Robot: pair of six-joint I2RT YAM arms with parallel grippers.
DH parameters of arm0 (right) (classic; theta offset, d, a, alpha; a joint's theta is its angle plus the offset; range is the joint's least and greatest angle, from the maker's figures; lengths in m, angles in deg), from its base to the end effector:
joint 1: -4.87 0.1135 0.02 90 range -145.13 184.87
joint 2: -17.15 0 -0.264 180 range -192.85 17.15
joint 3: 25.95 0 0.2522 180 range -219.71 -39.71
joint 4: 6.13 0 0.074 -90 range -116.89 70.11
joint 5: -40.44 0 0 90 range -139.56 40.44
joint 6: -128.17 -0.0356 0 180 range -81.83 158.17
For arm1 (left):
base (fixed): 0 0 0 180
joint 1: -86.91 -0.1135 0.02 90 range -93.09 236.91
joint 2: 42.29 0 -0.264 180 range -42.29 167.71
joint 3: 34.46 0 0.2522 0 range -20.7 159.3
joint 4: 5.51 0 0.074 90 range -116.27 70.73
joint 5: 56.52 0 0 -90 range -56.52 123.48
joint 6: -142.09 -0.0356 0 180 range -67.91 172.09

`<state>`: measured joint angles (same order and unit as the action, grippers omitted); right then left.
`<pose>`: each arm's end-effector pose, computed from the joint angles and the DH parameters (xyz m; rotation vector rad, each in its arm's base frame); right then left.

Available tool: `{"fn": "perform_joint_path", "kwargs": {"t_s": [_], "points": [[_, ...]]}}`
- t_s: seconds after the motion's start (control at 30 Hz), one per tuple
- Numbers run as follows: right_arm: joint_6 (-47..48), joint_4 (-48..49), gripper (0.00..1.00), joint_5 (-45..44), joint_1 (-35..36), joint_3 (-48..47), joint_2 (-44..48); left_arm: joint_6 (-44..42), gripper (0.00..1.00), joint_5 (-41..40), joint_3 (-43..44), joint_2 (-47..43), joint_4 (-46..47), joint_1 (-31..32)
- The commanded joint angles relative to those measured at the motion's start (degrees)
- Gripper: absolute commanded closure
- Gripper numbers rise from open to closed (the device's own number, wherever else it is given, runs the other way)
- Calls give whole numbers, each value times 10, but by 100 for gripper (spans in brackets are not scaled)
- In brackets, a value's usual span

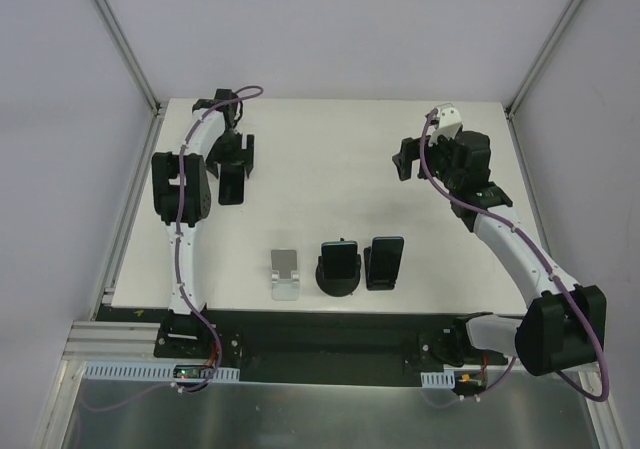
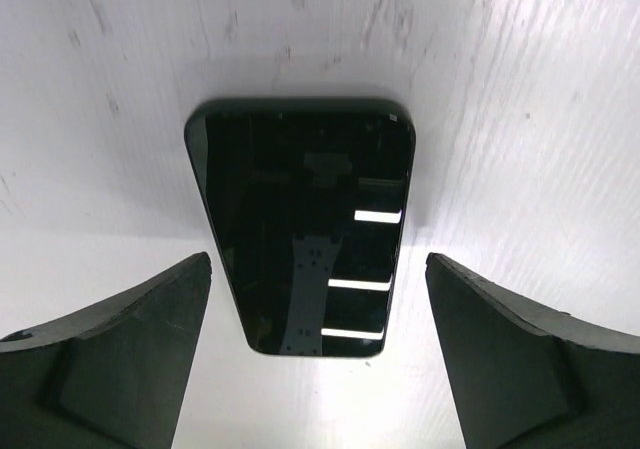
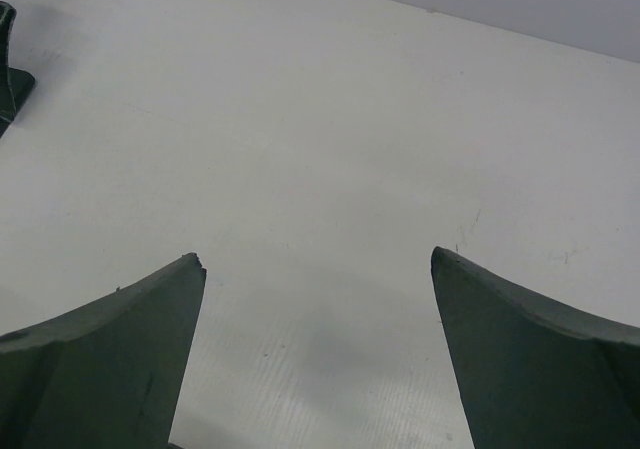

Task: Place the phone on the phone stand

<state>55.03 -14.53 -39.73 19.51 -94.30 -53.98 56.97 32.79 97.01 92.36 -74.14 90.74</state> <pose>0.2825 0.0801 0.3299 -0.5975 1.6604 0.1233 0.4905 -0.0324 0.1832 -0.0286 2.8239 -0.0174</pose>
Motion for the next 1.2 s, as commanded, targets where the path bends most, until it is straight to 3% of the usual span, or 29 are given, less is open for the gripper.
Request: {"fn": "perform_joint_path", "kwargs": {"t_s": [0.0, 0.27, 0.4, 0.63, 0.87, 1.0, 1.17], "points": [[0, 33, 3, 2, -4, -2, 7, -13, 14, -31, 40, 35, -37, 5], [2, 35, 3, -2, -4, -1, 6, -21, 12, -20, 49, 56, -45, -1], [1, 36, 3, -2, -5, -1, 5, -31, 17, 6, 44, 58, -57, -1], [6, 35, 3, -9, -5, 4, 12, -62, 41, 48, 31, 60, -90, -2], [7, 36, 3, -12, -5, 4, 14, -59, 75, 75, 10, 44, -103, -2], [7, 36, 3, -13, -6, 5, 16, -50, 98, 59, -20, -17, -78, 0], [0, 43, 3, -5, -6, 7, 16, -5, 100, 25, -95, -98, -6, 3]]}}
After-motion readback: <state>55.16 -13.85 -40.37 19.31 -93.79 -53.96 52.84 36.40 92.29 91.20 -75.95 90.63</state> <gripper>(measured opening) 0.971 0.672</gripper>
